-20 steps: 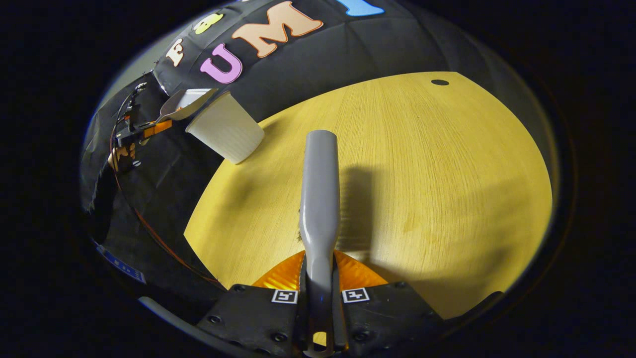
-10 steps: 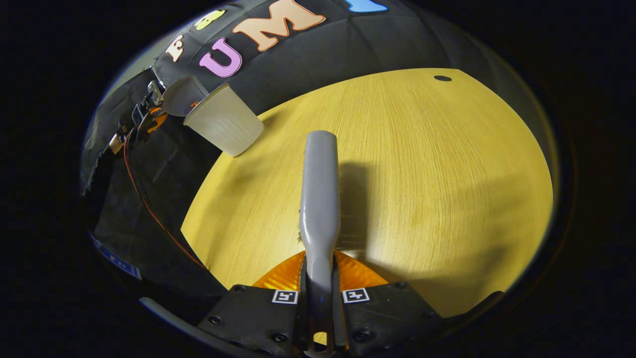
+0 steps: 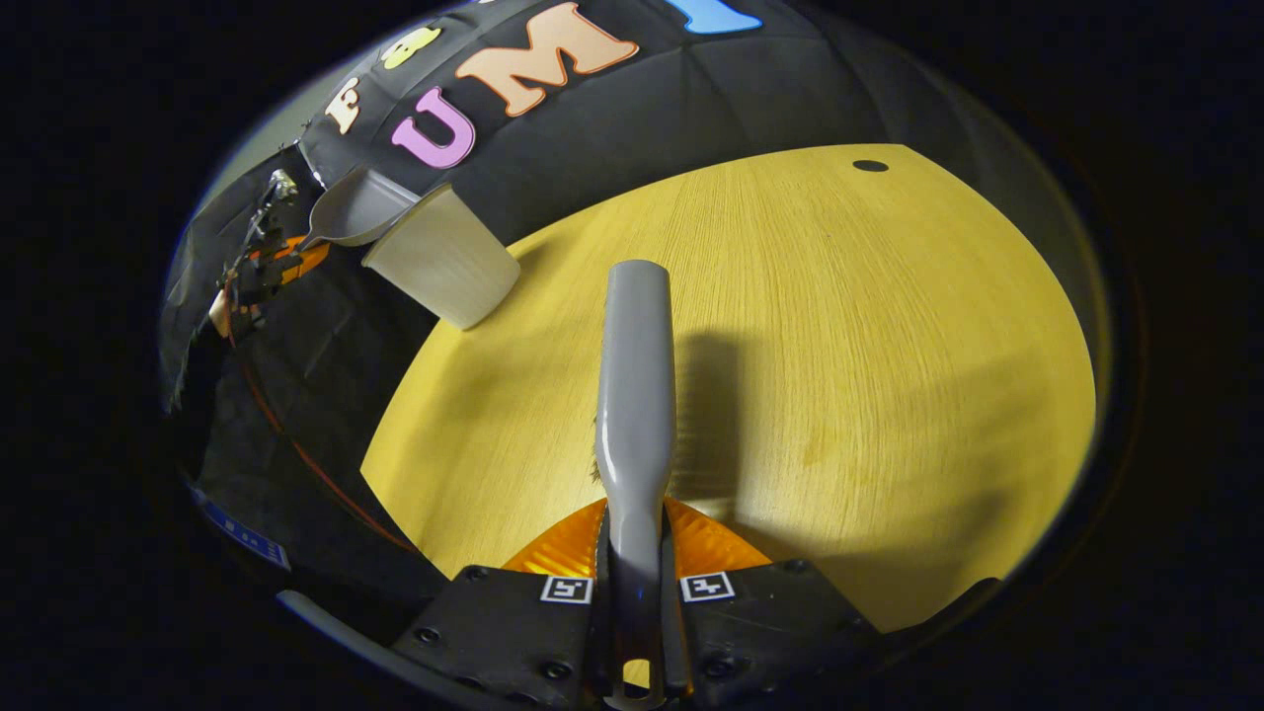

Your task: Pick up the small broom and dustpan from the desktop, sweep the trash into the dustpan with the broom, and then empty the trash into the garbage bin.

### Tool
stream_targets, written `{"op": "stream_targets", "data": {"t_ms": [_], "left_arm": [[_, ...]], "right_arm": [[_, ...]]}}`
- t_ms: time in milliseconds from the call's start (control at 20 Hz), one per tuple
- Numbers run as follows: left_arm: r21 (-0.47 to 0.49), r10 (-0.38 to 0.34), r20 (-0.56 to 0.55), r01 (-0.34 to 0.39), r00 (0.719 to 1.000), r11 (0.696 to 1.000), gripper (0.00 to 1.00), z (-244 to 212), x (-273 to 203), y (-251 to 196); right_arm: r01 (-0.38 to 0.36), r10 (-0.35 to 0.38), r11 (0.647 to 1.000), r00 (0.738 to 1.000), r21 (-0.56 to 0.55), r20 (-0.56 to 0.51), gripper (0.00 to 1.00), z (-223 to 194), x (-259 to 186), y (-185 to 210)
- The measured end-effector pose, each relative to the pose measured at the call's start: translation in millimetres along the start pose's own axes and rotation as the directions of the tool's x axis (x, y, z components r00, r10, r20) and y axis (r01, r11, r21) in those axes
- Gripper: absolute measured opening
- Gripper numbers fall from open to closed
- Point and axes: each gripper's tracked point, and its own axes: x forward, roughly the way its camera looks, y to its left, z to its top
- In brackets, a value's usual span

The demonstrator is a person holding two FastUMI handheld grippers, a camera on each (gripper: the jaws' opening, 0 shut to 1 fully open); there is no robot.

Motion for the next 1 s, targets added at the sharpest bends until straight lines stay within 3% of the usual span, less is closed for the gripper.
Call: {"op": "stream_targets", "data": {"t_ms": [100, 200, 350, 550, 850, 1000], "left_arm": [[-0.149, -0.032, 0.061, 0.041, 0.998, 0.988, 0.24, 24, -17, -24], [-0.238, -0.066, 0.115, 0.092, 0.991, 0.967, 0.22, 40, -32, -44], [-0.345, -0.152, 0.160, 0.200, 0.975, 0.917, 0.23, 58, -52, -97], [-0.443, -0.221, 0.183, 0.281, 0.958, 0.852, 0.23, 66, -72, -147], [-0.555, -0.315, 0.189, 0.366, 0.930, 0.747, 0.23, 50, -103, -231], [-0.606, -0.411, 0.116, 0.392, 0.904, 0.692, 0.23, 22, -105, -279]], "right_arm": [[-0.001, 0.001, 1.000, 1.000, 0.001, 0.022, 0.17, -2, 1, 0], [0.002, -0.001, 1.000, 0.999, -0.008, 0.039, 0.13, -3, 3, 1], [-0.002, 0.004, 1.000, 0.997, -0.019, 0.071, 0.17, -4, 3, 1], [0.016, -0.012, 0.999, 0.991, -0.030, 0.131, 0.17, -5, 5, 0], [0.181, -0.155, 0.979, 0.959, -0.093, 0.237, 0.17, -6, 3, -1], [0.244, -0.218, 0.964, 0.952, -0.105, 0.214, 0.17, -11, 12, -1]]}}
